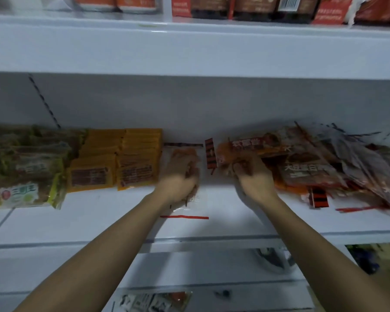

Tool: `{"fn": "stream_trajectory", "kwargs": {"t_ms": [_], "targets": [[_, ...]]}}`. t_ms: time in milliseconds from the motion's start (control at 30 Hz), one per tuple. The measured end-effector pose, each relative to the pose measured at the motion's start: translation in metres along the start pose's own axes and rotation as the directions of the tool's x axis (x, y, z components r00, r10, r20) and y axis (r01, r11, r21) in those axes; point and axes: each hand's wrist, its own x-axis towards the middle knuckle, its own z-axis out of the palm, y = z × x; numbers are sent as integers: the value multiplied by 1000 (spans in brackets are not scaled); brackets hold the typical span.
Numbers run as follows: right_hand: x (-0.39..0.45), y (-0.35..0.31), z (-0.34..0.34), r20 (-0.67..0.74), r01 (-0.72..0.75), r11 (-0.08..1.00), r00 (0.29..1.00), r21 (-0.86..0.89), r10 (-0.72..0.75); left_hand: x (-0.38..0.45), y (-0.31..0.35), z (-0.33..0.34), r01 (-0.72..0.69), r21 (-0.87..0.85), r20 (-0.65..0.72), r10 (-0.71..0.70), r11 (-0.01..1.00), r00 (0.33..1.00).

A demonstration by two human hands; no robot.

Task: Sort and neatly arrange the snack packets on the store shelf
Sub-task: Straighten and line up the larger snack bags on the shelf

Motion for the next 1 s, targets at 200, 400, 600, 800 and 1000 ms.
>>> {"fn": "stream_trajectory", "kwargs": {"t_ms": [200, 400, 600, 800, 1000], "targets": [[28, 9, -8, -41, -175, 948, 980, 266, 192, 31, 21, 22, 181, -279, 27, -181, 943, 983], [22, -4, -13, -324, 21, 999, 946, 27, -11, 40, 25, 13, 248, -444, -91, -318, 861, 944], [40, -7, -28, -277, 46, 953, 960, 300, 41, 41, 12, -2, 217, -535, -127, -331, 817, 935], [53, -19, -45, 92, -37, 822, 996, 568, -19, 35, 32, -19, 364, -671, 135, -376, 646, 917], [60, -17, -37, 282, -100, 828, 957, 552, -73, 30, 24, -23, 360, -816, 166, -413, 453, 896]]}}
